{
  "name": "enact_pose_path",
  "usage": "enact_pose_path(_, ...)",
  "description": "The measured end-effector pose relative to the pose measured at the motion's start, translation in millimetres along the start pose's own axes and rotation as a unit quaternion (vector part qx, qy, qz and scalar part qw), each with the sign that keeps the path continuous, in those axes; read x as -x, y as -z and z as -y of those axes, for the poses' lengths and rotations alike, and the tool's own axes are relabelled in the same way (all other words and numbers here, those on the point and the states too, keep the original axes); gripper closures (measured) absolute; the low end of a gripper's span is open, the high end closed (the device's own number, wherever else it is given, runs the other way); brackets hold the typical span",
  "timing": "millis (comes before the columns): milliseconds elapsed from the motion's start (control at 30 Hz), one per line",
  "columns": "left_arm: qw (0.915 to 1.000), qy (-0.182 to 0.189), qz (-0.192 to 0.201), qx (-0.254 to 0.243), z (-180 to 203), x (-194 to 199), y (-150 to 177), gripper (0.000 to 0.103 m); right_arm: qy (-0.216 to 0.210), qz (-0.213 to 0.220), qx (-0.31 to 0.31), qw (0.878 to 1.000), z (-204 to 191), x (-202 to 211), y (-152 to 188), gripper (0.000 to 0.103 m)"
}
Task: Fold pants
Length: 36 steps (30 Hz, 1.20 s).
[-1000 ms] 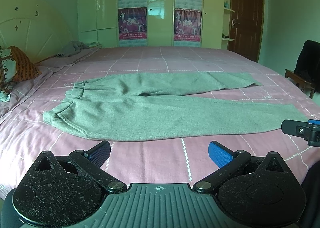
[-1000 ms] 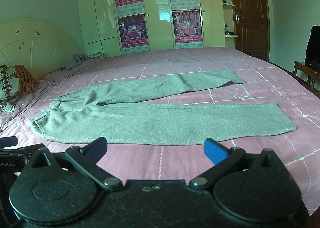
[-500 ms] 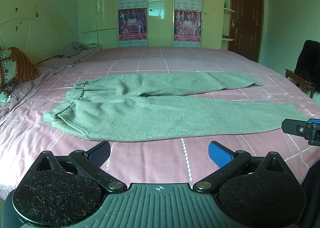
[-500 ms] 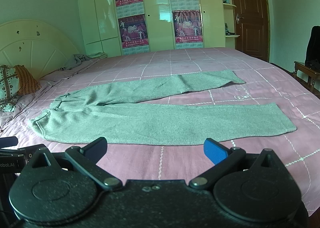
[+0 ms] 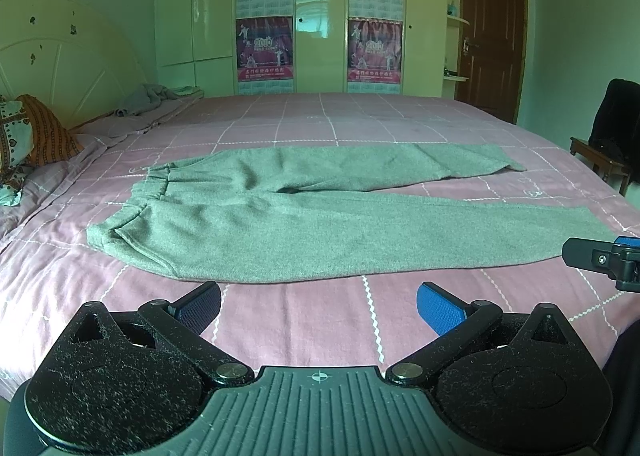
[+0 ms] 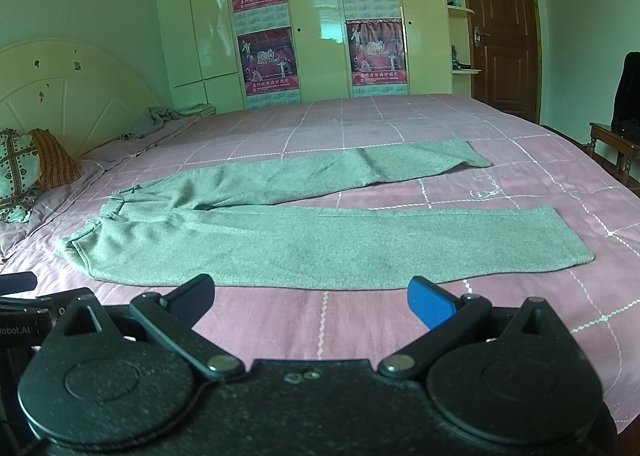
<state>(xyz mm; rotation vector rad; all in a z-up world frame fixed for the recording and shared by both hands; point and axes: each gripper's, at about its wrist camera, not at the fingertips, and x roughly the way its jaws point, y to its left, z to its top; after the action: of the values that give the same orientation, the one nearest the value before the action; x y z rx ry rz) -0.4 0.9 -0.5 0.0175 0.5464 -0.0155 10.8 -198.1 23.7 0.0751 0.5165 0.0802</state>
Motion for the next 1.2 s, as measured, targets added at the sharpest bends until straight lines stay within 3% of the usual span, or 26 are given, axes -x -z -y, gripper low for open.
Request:
enact_pose_path(867,0.9999,0.003,-0.01,0.007,-7,-1,-7,0.0,-0.003,0.002,-0.001,1.0,-3,2,-2,0.0)
enact_pose_path(1000,0.9991,0.005,-0.014,0.04,-27,-7,-18,0.0,-0.013,0.022,0.009,1.0,-4,8,-10,0.0)
enact_pose_path(1067,0.9973,0.034,-0.02,0.062,-40,-17,-23,0.0,-0.025,0.031,0.005,0.999,3,9,-17,0.0)
enact_pose_path(1200,0.9947,0.05,-0.032,0.084,-62,-44,-39,0.0,-0.053,0.032,-0.025,0.998,23,-6,-33,0.0)
